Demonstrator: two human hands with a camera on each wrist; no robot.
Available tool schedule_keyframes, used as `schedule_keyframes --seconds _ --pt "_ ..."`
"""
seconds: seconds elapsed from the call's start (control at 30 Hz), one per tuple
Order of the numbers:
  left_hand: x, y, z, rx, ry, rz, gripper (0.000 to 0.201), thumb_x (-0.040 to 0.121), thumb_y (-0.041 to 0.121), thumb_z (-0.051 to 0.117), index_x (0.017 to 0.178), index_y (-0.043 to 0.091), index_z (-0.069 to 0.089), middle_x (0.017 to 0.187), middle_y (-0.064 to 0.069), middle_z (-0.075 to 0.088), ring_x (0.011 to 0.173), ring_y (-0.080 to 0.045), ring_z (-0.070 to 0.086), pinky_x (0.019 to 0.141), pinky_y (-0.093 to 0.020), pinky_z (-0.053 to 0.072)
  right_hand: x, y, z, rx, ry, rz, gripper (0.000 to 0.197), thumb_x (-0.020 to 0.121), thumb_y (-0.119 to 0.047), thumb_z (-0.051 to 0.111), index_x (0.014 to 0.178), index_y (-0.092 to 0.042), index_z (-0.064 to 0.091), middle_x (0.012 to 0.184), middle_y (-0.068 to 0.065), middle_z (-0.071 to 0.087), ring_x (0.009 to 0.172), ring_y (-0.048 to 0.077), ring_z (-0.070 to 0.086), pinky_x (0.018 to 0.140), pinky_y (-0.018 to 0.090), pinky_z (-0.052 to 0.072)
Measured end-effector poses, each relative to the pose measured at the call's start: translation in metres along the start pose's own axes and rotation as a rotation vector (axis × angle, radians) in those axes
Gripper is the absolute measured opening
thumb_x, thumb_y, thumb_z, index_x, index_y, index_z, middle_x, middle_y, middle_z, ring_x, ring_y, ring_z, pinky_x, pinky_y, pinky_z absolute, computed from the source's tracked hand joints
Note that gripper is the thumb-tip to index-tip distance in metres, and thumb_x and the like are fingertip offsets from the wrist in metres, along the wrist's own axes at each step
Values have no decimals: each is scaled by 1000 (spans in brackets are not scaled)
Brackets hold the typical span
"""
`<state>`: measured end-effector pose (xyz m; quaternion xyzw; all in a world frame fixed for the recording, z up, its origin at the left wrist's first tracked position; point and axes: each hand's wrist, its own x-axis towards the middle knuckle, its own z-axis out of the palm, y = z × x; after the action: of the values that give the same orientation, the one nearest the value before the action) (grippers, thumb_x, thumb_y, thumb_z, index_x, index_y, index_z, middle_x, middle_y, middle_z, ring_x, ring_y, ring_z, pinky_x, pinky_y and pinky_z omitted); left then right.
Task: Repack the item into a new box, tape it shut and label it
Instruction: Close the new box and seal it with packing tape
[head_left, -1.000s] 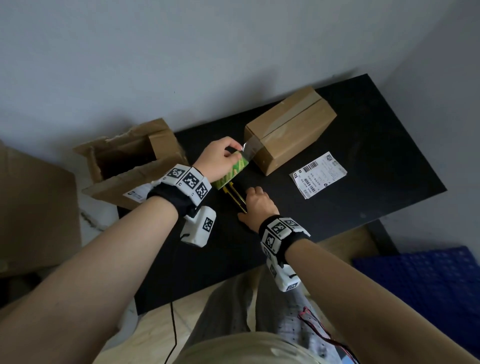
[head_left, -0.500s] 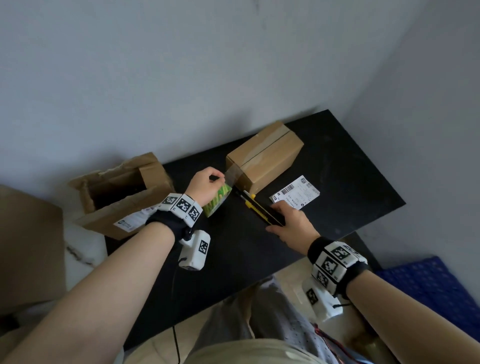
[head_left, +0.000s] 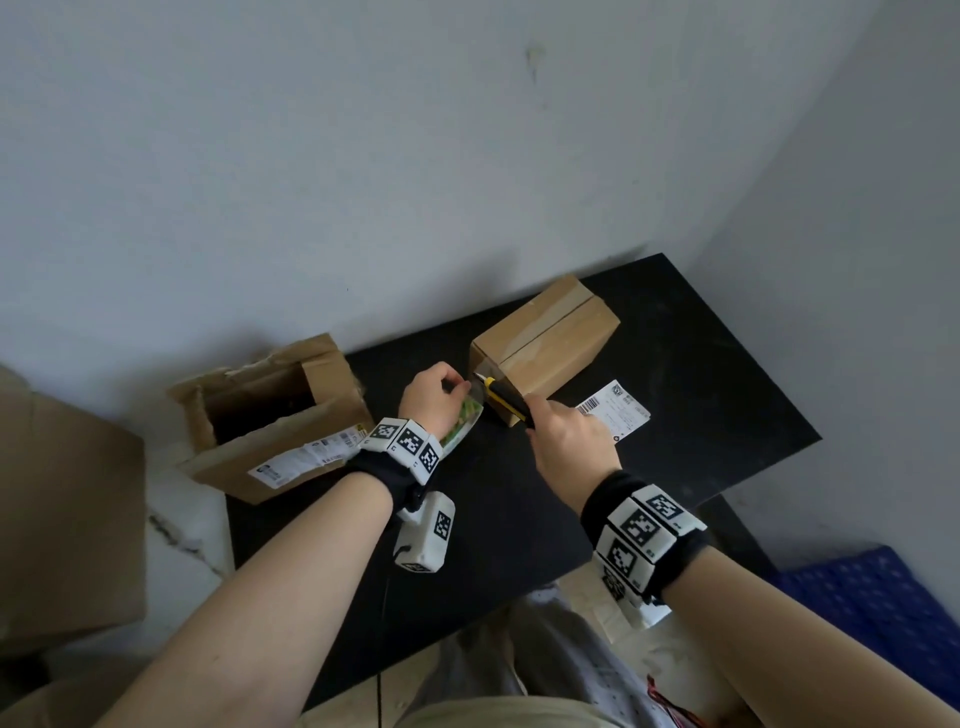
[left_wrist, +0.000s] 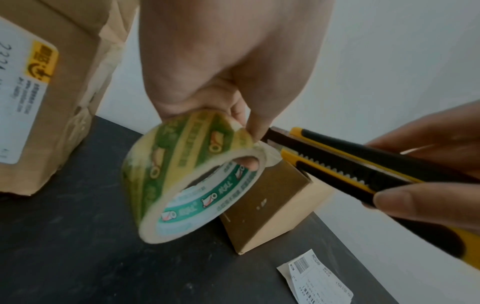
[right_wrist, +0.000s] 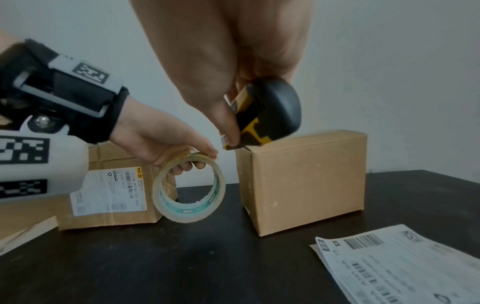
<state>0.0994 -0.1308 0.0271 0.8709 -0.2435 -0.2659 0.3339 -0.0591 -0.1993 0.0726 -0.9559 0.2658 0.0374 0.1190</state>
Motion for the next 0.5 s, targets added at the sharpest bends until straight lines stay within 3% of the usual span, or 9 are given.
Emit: schedule_keyframes --seconds 0.1,0.33,0.5 --pt "-1 0 3 22 5 20 12 92 24 54 97 14 60 94 -4 64 87 -17 61 71 -28 44 -3 -5 -3 -131 -57 -3 33 91 -4 43 124 -5 42 101 8 61 83 28 61 61 31 31" --pt "-5 -2 12 129 40 43 9 93 25 54 92 17 59 93 -4 63 80 -15 57 64 -27 41 -8 -6 3 -258 -113 -42 53 90 -4 46 139 2 27 111 11 58 91 27 62 65 32 42" --pt "-4 -6 10 150 65 -34 10 94 22 52 99 15 57 101 -6 61 86 -17 56 68 -29 42 -15 11 8 -193 -173 32 34 88 -4 50 121 -5 43 108 10 59 93 29 62 71 34 46"
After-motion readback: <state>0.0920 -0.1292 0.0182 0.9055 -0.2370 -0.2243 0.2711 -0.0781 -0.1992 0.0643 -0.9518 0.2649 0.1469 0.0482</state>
